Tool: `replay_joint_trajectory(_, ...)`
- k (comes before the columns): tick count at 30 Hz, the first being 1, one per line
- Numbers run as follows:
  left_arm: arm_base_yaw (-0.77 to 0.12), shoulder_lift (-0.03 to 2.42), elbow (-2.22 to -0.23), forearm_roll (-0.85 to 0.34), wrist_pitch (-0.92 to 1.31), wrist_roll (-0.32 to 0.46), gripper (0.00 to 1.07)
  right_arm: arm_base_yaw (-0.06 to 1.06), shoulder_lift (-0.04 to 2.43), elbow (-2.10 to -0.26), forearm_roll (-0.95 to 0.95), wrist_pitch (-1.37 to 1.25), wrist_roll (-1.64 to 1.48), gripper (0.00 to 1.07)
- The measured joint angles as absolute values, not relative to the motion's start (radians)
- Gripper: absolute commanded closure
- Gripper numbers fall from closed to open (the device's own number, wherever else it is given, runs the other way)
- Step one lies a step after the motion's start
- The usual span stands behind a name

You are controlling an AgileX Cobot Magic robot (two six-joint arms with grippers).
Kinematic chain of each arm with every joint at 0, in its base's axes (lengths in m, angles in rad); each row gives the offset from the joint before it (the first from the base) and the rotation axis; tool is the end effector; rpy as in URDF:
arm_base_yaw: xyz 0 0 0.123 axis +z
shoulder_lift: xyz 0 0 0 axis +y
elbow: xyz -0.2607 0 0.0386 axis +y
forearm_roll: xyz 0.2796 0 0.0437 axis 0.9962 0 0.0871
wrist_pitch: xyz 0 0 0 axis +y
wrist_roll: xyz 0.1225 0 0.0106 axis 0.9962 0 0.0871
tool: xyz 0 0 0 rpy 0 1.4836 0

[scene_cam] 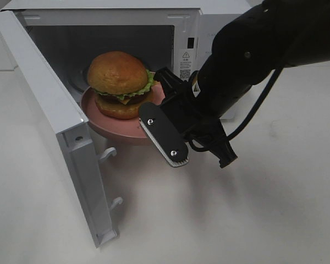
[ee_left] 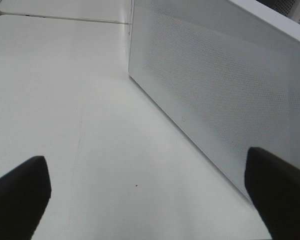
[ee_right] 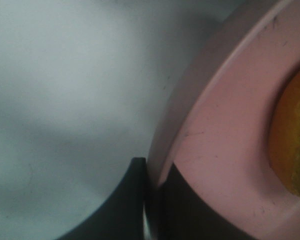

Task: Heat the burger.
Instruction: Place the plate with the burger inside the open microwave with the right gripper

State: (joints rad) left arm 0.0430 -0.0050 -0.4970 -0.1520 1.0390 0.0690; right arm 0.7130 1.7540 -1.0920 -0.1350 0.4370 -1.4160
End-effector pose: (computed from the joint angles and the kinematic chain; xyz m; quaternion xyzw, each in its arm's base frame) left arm 0.0738 -0.0129 0.2806 0.0132 0.8444 -0.0461 0.5335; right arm 0.3058 0.2552 0.1310 -0.8634 0.4206 -0.1364 0.2432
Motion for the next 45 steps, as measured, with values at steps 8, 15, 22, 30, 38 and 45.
replay_joint_trajectory(8,0.043,-0.005,-0.497,-0.152,1.039,0.069,0.09,0.713,1.831,-1.183,-0.163,0.470,-1.397,1.07)
replay_joint_trajectory(15,0.043,-0.005,-0.497,-0.152,1.039,0.069,0.09,0.713,1.891,-1.269,-0.173,0.508,-1.385,1.07)
replay_joint_trajectory(22,0.043,-0.005,-0.497,-0.152,1.039,0.069,0.09,0.713,1.984,-1.408,-0.207,0.547,-1.335,1.07)
replay_joint_trajectory(30,0.043,-0.005,-0.497,-0.152,1.039,0.069,0.09,0.713,2.080,-1.551,-0.218,0.625,-1.282,1.07)
replay_joint_trajectory(38,0.043,-0.005,-0.497,-0.152,1.039,0.069,0.09,0.713,2.169,-1.682,-0.218,0.678,-1.280,1.07)
replay_joint_trajectory(45,0.043,-0.005,-0.497,-0.152,1.039,0.069,0.09,0.714,2.246,-1.810,-0.252,0.702,-1.222,1.06)
